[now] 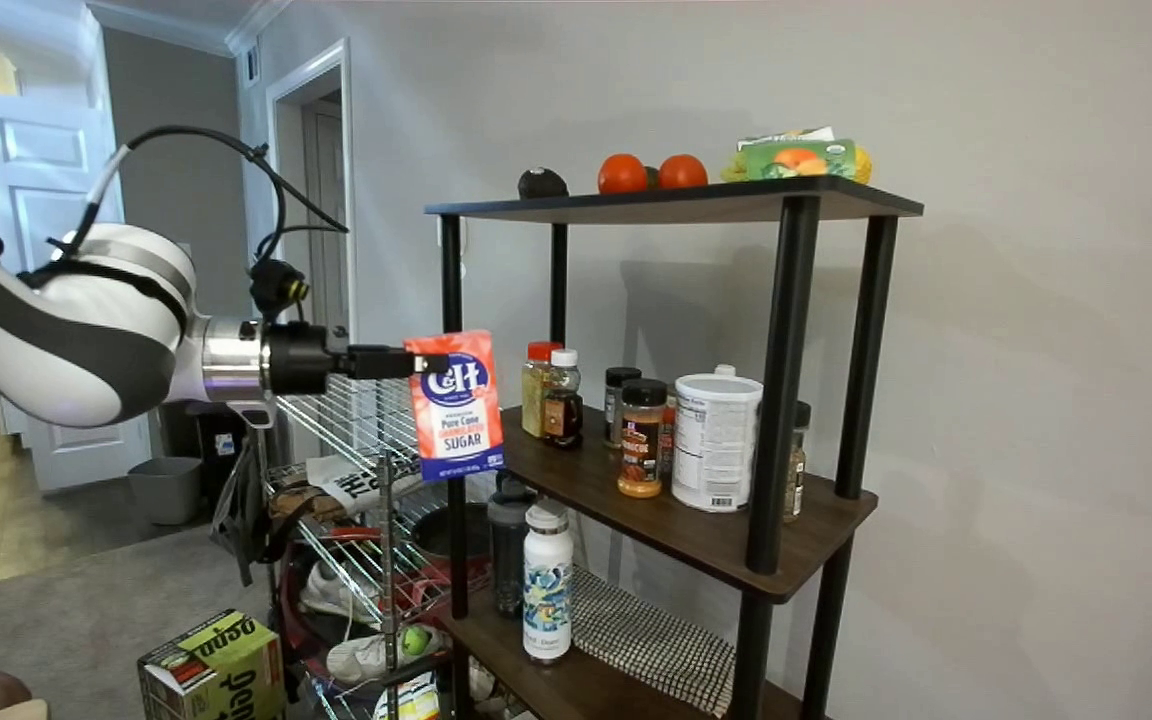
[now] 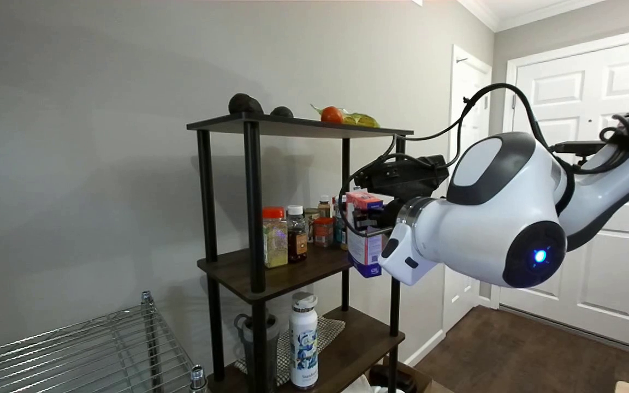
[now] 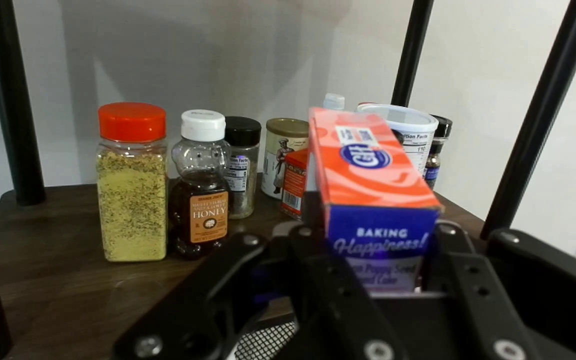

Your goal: Shift the orange box to the left

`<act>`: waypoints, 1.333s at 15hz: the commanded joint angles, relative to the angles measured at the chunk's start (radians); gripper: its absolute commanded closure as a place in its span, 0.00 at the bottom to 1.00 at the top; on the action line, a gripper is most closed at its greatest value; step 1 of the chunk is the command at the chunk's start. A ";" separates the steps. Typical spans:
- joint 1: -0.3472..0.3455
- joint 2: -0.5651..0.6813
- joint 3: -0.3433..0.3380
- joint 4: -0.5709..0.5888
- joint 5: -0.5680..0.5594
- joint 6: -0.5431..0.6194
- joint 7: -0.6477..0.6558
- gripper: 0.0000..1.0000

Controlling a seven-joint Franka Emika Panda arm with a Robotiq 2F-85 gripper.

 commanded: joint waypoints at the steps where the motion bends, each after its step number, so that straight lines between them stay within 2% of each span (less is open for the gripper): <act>1: -0.003 -0.032 -0.004 0.000 -0.044 0.003 -0.010 0.88; 11: -0.047 0.080 -0.032 0.141 -0.098 0.003 -0.014 0.88; 20: -0.066 0.217 -0.044 0.265 -0.095 0.020 -0.020 0.88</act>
